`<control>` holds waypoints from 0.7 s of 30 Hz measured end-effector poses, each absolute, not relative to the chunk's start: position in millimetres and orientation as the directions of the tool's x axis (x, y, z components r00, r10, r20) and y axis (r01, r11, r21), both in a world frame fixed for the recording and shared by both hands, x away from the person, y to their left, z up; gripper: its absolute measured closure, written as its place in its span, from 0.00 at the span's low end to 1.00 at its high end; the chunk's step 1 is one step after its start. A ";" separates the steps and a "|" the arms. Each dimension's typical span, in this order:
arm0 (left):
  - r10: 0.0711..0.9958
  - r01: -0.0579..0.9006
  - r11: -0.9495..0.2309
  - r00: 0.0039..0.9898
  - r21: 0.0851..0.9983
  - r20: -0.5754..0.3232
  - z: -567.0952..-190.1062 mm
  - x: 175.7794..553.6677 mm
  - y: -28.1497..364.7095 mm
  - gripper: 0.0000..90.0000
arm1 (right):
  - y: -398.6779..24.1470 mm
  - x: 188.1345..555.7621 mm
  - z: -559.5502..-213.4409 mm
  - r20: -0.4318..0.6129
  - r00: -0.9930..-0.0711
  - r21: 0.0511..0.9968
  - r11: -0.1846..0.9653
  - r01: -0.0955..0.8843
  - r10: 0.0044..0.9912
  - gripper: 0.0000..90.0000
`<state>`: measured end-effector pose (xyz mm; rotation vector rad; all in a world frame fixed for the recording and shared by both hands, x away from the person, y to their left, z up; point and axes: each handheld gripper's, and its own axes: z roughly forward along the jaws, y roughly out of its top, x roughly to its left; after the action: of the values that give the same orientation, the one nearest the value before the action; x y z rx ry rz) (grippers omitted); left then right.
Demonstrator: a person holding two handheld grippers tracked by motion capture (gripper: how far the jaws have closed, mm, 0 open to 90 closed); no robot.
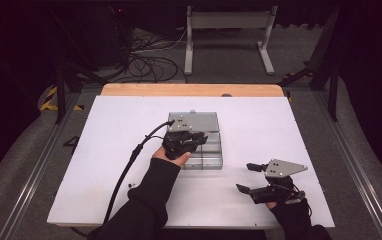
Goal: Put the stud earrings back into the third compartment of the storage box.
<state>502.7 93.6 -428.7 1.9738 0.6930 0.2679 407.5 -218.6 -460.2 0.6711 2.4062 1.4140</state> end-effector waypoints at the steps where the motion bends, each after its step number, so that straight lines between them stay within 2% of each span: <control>1: 0.579 0.361 -0.348 0.808 0.865 -0.104 -432.3 504.3 90.8 0.85 | -218.6 407.5 -460.2 0.002 -0.856 0.873 0.416 0.253 0.517 0.25; 9: 0.585 0.357 -0.338 0.805 0.871 -0.103 -442.4 511.0 81.8 0.85 | -218.4 408.0 -460.6 0.002 -0.856 0.871 0.420 0.255 0.516 0.25; 15: 0.593 0.391 -0.322 0.793 0.862 -0.138 -447.5 515.9 75.6 0.85 | -218.9 408.2 -460.7 0.004 -0.857 0.872 0.417 0.256 0.516 0.25; 21: 0.595 0.382 -0.337 0.795 0.861 -0.120 -447.7 516.0 73.3 0.85 | -219.5 408.1 -460.4 0.005 -0.856 0.872 0.416 0.256 0.517 0.25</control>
<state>516.0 73.3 -447.7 1.9676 0.7319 0.2634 408.1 -219.5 -460.4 0.6747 2.4089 1.4138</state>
